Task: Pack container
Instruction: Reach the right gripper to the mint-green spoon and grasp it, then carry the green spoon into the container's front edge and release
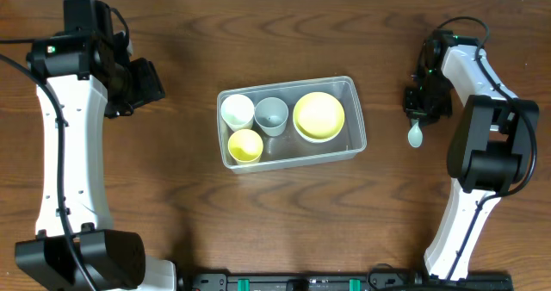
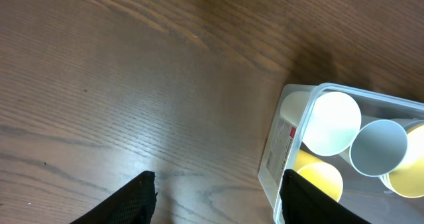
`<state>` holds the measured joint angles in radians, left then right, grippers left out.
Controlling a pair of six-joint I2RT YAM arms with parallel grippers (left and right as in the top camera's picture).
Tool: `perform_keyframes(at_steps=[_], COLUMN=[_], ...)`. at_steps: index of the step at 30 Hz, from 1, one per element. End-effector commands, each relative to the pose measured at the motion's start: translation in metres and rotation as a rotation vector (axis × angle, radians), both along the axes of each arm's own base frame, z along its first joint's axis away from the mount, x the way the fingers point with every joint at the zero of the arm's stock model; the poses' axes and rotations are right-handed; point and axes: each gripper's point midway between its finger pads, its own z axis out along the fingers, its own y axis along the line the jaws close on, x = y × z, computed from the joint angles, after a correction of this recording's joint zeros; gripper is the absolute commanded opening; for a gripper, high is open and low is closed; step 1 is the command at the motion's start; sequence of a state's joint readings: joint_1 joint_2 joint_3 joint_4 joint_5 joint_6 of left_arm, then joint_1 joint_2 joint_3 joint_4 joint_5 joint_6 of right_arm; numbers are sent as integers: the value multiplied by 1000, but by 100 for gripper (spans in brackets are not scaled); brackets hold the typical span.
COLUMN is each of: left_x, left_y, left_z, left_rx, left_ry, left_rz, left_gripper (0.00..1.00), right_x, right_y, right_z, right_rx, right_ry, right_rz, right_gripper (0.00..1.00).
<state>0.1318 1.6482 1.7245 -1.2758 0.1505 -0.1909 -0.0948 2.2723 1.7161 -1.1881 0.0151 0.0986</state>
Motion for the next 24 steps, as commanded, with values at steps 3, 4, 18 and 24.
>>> perform_keyframes(at_steps=[3, 4, 18, 24], left_x=[-2, -2, -2, -2], left_y=[1, 1, 2, 2], left_z=[-3, -3, -3, -3], left_rx=[2, 1, 1, 2], left_ry=[12, 11, 11, 11], left_rz=[9, 9, 9, 9], left_gripper=[61, 61, 61, 61], right_x=[-11, -11, 53, 37], right_y=[-1, -1, 36, 138], right_z=[-22, -22, 135, 231], right_rx=[2, 2, 35, 186], right_ry=[51, 48, -397, -671], right_rz=[-4, -4, 190, 697], right_gripper=[9, 6, 3, 1])
